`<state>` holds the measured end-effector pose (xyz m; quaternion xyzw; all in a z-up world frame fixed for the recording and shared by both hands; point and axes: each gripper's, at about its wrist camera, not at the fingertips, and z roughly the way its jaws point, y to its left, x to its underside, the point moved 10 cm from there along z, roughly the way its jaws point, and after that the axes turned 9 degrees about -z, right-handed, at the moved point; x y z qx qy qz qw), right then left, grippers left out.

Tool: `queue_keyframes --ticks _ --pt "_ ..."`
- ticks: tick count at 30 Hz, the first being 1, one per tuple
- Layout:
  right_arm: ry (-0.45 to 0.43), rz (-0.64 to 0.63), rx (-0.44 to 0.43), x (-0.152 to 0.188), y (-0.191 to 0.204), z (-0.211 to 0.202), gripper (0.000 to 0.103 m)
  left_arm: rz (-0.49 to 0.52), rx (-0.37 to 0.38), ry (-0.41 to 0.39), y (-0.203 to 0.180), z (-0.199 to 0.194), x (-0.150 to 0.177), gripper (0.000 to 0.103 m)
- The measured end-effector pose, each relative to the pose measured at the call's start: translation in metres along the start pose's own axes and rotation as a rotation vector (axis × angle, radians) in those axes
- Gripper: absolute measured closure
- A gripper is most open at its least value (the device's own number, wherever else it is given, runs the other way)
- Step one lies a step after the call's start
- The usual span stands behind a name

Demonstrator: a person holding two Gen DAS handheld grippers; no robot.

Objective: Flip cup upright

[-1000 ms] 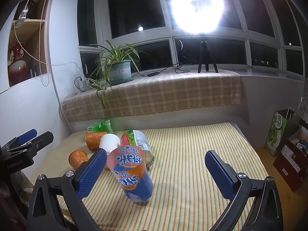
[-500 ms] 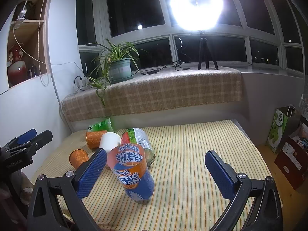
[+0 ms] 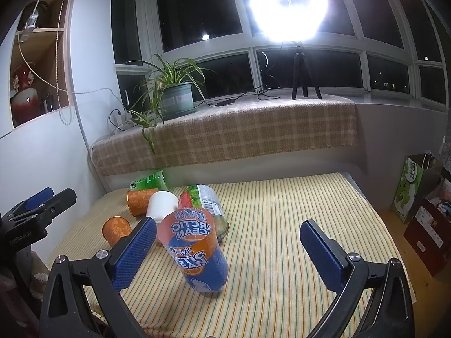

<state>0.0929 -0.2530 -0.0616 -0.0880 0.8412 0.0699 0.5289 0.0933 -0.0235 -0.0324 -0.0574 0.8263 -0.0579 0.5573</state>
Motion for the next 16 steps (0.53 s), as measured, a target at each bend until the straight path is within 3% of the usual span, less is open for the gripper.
queue_keyframes --ticks 16 --pt "0.006 0.009 -0.013 0.003 0.0007 0.0025 0.0 -0.001 -0.003 -0.004 0.0024 0.0007 -0.0011 0.0"
